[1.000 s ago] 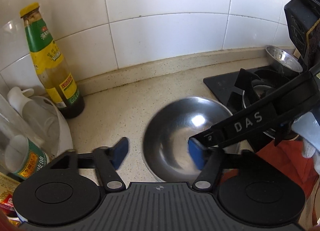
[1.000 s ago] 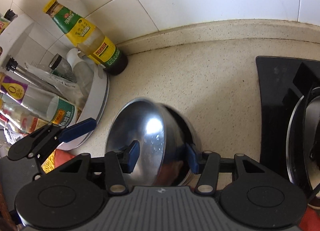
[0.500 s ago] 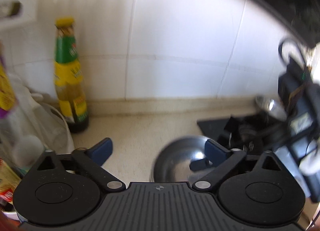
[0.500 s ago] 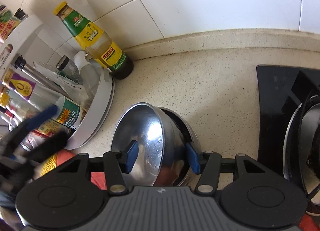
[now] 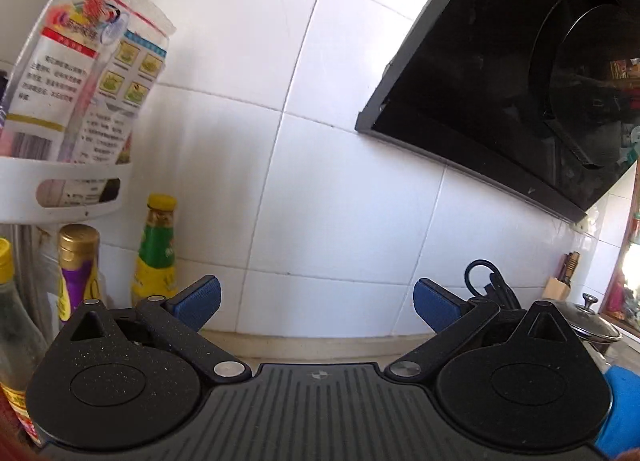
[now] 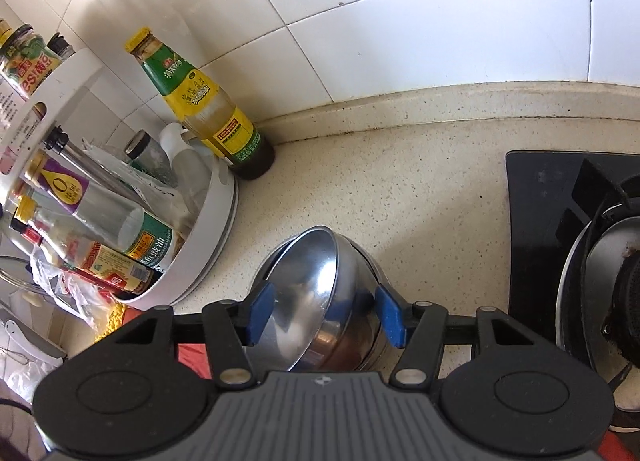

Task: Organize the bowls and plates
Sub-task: 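Open both grippers and lift them away from the bowl stack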

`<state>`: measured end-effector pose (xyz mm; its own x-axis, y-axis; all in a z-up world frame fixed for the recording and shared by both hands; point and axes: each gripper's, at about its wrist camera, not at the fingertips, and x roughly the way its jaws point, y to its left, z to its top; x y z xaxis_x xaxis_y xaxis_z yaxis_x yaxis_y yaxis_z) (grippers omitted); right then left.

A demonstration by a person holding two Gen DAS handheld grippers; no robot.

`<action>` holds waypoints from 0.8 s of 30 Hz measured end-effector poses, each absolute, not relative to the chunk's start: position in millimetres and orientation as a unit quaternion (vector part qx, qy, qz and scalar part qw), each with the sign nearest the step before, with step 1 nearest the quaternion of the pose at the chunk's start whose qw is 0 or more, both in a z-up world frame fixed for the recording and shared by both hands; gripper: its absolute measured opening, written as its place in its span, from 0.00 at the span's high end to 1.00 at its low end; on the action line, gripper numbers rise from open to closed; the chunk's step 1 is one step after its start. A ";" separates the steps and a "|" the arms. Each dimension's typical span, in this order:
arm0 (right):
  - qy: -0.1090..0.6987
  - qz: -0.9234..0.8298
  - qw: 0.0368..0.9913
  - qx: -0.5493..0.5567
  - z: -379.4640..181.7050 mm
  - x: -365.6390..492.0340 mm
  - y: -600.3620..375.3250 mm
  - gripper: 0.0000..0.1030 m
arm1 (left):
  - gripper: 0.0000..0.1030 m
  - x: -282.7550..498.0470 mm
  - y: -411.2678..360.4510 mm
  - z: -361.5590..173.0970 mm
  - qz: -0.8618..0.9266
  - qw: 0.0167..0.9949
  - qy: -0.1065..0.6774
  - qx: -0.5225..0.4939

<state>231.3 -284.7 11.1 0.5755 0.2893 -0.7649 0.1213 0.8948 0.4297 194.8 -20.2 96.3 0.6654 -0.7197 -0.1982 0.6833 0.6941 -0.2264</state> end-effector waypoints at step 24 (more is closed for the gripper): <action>0.432 0.062 0.864 0.252 18.5 237.1 -290.2 0.41 | 0.00 197.1 -9.0 121.7 -0.517 0.810 0.190 -0.203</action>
